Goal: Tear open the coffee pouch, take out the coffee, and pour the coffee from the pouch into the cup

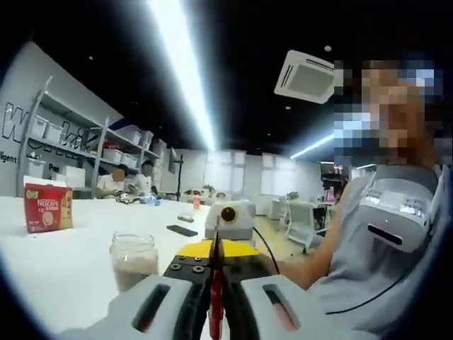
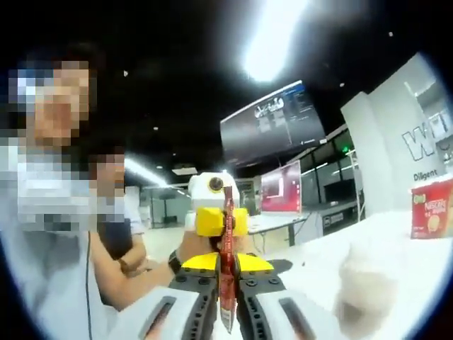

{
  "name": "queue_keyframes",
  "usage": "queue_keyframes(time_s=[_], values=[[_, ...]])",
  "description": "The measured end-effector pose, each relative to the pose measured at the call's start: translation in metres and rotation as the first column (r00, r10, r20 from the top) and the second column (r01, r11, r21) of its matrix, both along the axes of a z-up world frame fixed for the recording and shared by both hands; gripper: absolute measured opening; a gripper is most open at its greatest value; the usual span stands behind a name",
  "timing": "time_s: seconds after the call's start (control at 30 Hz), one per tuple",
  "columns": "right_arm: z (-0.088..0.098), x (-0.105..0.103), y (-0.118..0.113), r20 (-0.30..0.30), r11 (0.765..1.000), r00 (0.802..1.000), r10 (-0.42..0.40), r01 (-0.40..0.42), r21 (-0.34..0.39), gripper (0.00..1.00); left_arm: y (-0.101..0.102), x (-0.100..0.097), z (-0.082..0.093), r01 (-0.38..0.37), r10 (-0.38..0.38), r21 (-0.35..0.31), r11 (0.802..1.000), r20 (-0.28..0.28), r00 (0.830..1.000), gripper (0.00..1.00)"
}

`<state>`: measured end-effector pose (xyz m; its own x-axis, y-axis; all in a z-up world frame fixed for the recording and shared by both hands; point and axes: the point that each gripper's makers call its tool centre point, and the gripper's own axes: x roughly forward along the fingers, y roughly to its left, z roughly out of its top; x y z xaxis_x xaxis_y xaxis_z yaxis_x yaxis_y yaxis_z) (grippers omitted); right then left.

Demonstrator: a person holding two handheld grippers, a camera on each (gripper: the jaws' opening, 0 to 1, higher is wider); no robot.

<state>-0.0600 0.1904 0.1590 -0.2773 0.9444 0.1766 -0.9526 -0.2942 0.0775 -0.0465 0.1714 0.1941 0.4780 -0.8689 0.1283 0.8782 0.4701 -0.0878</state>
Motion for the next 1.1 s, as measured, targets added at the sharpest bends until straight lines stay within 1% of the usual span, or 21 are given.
queue_keyframes(time_s=[0.03,0.1,0.13,0.2,0.23,0.3,0.33,0.37,0.4,0.43,0.47,0.5,0.53,0.6,0.63,0.73,0.8,0.93,1.0,1.1], values=[[0.005,0.001,0.0,-0.011,0.999,1.0,0.002,-0.002,0.039,0.09,0.001,0.0,0.003,-0.012,0.012,-0.005,1.0,0.017,1.0,0.04],[0.009,-0.001,-0.002,-0.066,0.996,0.997,0.039,-0.034,0.082,0.12,0.003,0.001,0.01,-0.022,0.023,-0.026,0.999,0.028,0.999,0.04],[0.005,-0.003,-0.002,-0.095,0.996,0.993,0.065,-0.058,0.073,0.15,0.004,0.0,0.017,-0.024,0.027,-0.06,0.998,0.039,0.999,0.04],[-0.001,0.001,-0.001,-0.106,0.997,0.993,0.059,-0.052,0.065,0.19,0.005,-0.002,0.024,-0.022,0.027,-0.09,0.996,0.055,0.998,0.04],[-0.007,0.004,0.0,-0.11,0.997,0.993,0.049,-0.043,0.061,0.18,0.006,-0.004,0.029,-0.02,0.027,-0.11,0.994,0.066,0.997,0.04],[-0.004,0.002,-0.003,-0.175,0.992,0.981,0.083,-0.064,0.109,0.18,0.007,-0.004,0.032,-0.032,0.041,-0.124,0.992,0.075,0.996,0.04],[-0.004,0.002,-0.004,-0.186,0.99,0.978,0.089,-0.067,0.12,0.18,0.007,-0.004,0.032,-0.033,0.043,-0.125,0.992,0.076,0.996,0.04],[0.002,0.001,-0.007,-0.232,0.98,0.965,0.124,-0.082,0.184,0.18,0.007,-0.003,0.033,-0.037,0.048,-0.131,0.991,0.078,0.996,0.04],[0.004,-0.001,-0.008,-0.261,0.971,0.953,0.15,-0.092,0.223,0.18,0.007,-0.003,0.034,-0.037,0.048,-0.139,0.99,0.074,0.996,0.04],[0.004,-0.002,-0.008,-0.269,0.968,0.95,0.159,-0.096,0.231,0.18,0.007,-0.002,0.033,-0.041,0.052,-0.143,0.989,0.071,0.996,0.03],[0.003,-0.004,-0.007,-0.271,0.967,0.948,0.164,-0.1,0.235,0.18,0.007,0.0,0.032,-0.041,0.051,-0.143,0.989,0.063,0.997,0.03],[0.003,-0.005,-0.006,-0.271,0.966,0.948,0.166,-0.101,0.237,0.18,0.004,0.0,0.028,-0.029,0.035,-0.126,0.992,0.044,0.998,0.03],[0.004,-0.006,-0.005,-0.272,0.966,0.948,0.166,-0.101,0.237,0.18,0.003,0.001,0.027,-0.035,0.04,-0.121,0.992,0.044,0.998,0.03],[0.002,-0.01,-0.001,-0.25,0.971,0.955,0.157,-0.104,0.214,0.15,0.003,0.005,0.024,-0.055,0.06,-0.109,0.993,0.039,0.997,0.03],[0.001,-0.011,0.001,-0.236,0.974,0.961,0.145,-0.097,0.205,0.14,0.005,0.007,0.025,-0.069,0.074,-0.117,0.991,0.039,0.996,0.03],[-0.001,-0.013,0.002,-0.238,0.976,0.96,0.149,-0.105,0.189,0.12,0.013,0.006,0.032,-0.087,0.096,-0.147,0.985,0.059,0.994,0.03],[0.0,-0.016,0.001,-0.228,0.977,0.963,0.143,-0.101,0.188,0.11,0.015,0.007,0.032,-0.099,0.108,-0.142,0.985,0.057,0.993,0.03],[0.001,-0.012,0.0,-0.212,0.981,0.972,0.106,-0.068,0.179,0.11,0.022,0.009,0.032,-0.119,0.127,-0.145,0.982,0.05,0.991,0.03],[0.002,-0.007,-0.003,-0.213,0.982,0.973,0.095,-0.056,0.181,0.11,0.024,0.01,0.032,-0.126,0.134,-0.148,0.981,0.047,0.99,0.03],[0.004,-0.005,-0.007,-0.209,0.981,0.974,0.082,-0.043,0.188,0.11,0.025,0.01,0.033,-0.128,0.136,-0.155,0.98,0.044,0.99,0.03]])
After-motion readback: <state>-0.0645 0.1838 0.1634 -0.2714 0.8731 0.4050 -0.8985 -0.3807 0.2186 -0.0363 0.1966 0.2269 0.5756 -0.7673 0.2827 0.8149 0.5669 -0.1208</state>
